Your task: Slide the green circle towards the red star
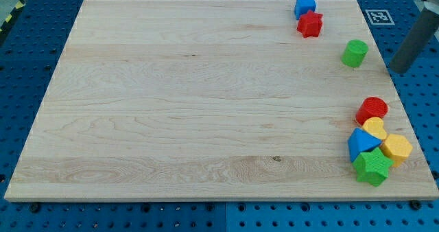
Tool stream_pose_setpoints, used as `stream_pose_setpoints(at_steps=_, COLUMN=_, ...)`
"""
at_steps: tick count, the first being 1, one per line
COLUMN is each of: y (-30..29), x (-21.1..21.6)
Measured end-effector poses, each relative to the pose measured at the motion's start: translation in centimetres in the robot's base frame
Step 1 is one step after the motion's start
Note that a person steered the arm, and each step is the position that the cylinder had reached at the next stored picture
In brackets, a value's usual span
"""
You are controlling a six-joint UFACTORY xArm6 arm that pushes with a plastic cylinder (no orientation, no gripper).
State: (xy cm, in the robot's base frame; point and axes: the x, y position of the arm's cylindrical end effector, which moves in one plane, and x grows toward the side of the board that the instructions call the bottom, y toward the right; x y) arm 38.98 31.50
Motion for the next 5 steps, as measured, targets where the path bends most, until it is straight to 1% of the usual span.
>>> stream_pose_setpoints(at_steps=1, y=-1.7, x=-0.9)
stream_pose_setpoints(at_steps=3, y=-6.4, x=-1.0)
stream_pose_setpoints(at_steps=5, y=-8.7, x=-3.8)
